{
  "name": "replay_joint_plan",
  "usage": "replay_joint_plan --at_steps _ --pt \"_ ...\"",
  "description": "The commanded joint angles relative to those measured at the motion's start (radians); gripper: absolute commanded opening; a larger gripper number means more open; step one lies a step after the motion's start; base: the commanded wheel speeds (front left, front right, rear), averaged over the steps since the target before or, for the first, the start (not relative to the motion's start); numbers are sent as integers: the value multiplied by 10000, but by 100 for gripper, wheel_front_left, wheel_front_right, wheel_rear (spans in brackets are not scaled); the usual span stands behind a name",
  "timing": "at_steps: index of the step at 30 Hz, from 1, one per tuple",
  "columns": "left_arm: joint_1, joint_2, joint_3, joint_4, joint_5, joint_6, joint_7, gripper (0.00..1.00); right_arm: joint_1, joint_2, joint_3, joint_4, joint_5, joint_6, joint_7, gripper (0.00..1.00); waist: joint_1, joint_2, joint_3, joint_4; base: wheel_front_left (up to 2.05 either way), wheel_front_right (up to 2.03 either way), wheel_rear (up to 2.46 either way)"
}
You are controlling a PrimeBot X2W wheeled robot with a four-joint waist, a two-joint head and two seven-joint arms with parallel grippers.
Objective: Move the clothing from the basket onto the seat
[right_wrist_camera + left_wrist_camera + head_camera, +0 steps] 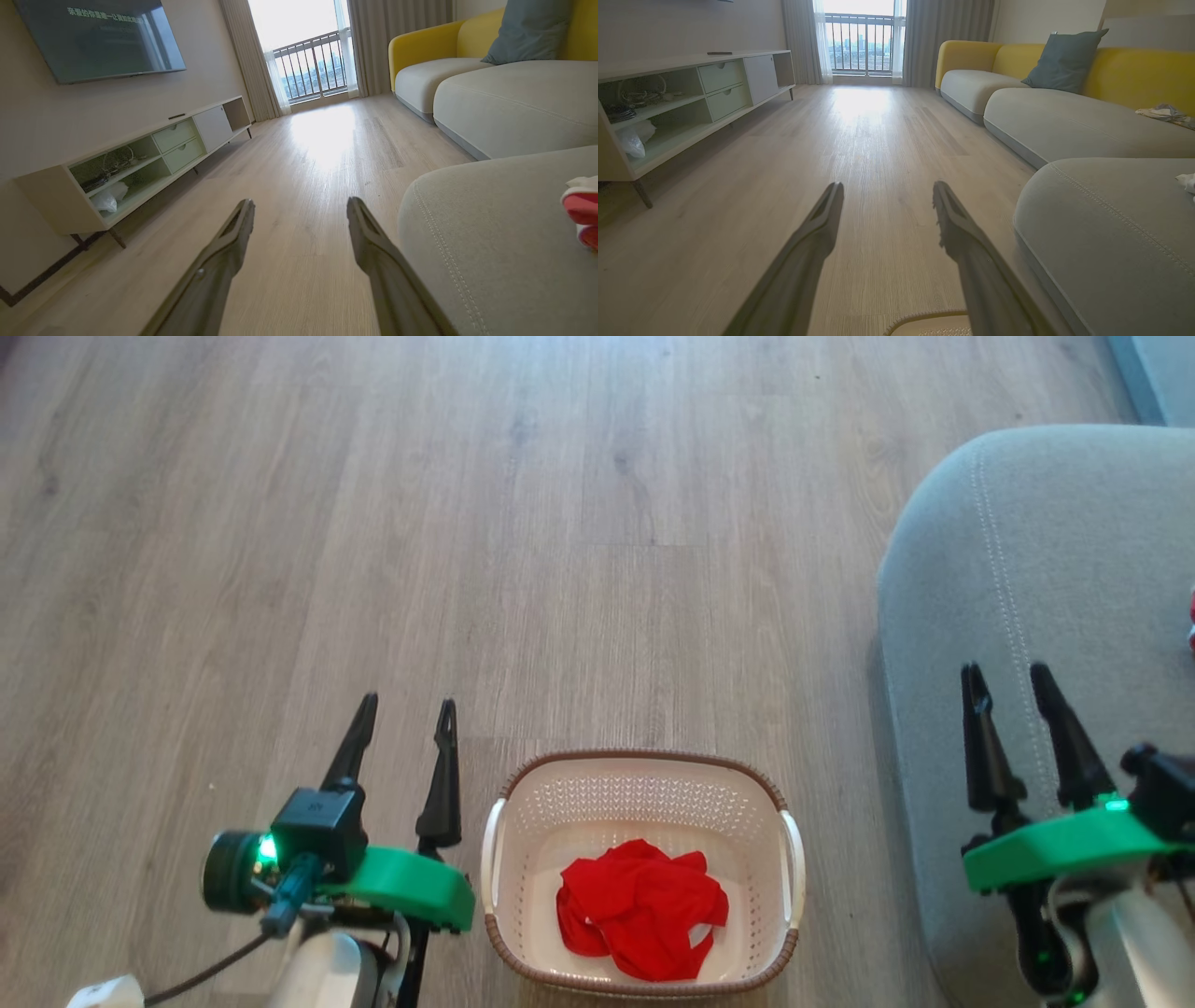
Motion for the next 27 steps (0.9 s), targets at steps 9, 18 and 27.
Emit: replay_joint_plan --at_steps 9,18,27 --pt "37 -10 158 285 -237 4 -51 100 316 544 -426 262 -874 -2 -64 100 1 0 -112 124 0 0 0" --pt "-22 -10 117 387 -270 -63 -51 100 260 657 -459 320 -1026 -2 -64 100 1 0 -116 99 0 0 0" --pt "-49 -10 68 364 -230 -111 -51 100 233 686 -491 273 -971 -2 -64 100 1 0 -102 115 0 0 0"
